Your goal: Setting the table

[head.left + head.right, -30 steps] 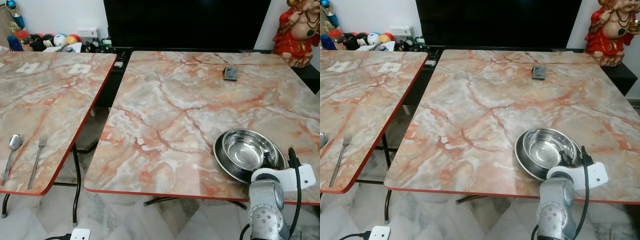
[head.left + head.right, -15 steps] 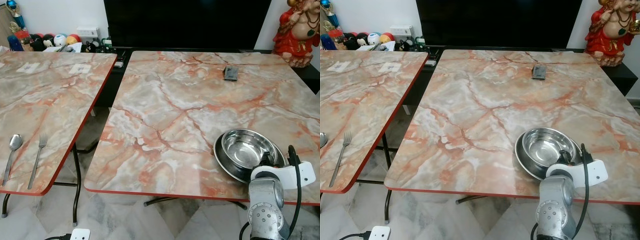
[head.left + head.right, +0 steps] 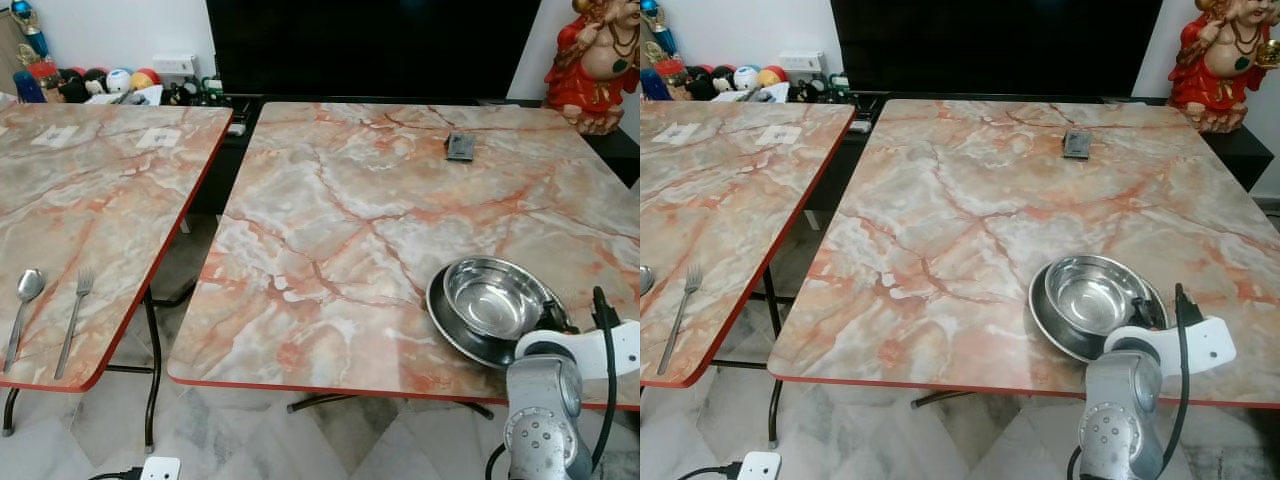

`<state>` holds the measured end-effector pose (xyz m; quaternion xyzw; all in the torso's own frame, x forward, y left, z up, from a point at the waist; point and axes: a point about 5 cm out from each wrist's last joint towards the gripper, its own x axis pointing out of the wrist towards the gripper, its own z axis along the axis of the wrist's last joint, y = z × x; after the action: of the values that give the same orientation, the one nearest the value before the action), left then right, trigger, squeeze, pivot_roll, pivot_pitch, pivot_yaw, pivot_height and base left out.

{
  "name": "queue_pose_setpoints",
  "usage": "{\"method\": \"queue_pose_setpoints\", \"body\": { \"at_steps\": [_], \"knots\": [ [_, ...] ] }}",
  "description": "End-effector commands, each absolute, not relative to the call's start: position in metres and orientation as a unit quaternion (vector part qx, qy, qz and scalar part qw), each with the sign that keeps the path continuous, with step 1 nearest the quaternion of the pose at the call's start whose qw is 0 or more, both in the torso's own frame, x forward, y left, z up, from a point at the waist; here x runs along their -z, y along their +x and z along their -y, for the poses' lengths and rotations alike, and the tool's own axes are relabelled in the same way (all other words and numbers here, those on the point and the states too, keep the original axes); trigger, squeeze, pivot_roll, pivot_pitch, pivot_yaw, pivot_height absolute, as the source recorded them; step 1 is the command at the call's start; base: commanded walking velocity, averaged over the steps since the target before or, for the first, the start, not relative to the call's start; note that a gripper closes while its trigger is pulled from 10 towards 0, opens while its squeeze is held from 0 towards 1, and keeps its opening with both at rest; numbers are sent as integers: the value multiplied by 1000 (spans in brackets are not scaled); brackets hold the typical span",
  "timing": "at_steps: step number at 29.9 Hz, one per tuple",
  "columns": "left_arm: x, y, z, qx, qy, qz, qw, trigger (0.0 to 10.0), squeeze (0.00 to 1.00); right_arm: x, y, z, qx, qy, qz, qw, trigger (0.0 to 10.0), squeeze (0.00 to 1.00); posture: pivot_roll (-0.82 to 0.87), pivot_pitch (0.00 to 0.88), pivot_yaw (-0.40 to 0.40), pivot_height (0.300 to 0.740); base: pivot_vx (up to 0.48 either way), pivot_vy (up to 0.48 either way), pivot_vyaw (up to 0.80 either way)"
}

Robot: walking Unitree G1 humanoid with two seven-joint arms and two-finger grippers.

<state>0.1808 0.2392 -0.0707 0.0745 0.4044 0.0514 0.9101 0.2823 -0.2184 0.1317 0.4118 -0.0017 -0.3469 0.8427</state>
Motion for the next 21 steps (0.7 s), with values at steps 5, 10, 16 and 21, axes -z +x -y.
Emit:
{"method": "queue_pose_setpoints", "body": {
  "at_steps": [5, 10, 16, 21],
  "knots": [
    [74, 176, -238, -51, 74, -415, 905, 10000, 0, -152, 273, 228, 375, 313, 44, 871, 10000, 0, -23, 98, -10, 740, 0, 0, 0],
    [74, 177, -235, -52, 72, -414, 906, 10000, 0, -177, 249, 258, 445, 150, 96, 878, 10000, 0, -39, 92, -15, 740, 0, 0, 0],
    [74, 178, -234, -56, 71, -413, 906, 10000, 0, -163, 212, 282, 491, 45, 39, 869, 10000, 0, -62, 87, -28, 740, 0, 0, 0],
    [74, 178, -233, -57, 70, -413, 906, 10000, 0, -124, 185, 278, 501, 46, -86, 860, 10000, 0, -66, 82, -40, 740, 0, 0, 0]
  ]
}}
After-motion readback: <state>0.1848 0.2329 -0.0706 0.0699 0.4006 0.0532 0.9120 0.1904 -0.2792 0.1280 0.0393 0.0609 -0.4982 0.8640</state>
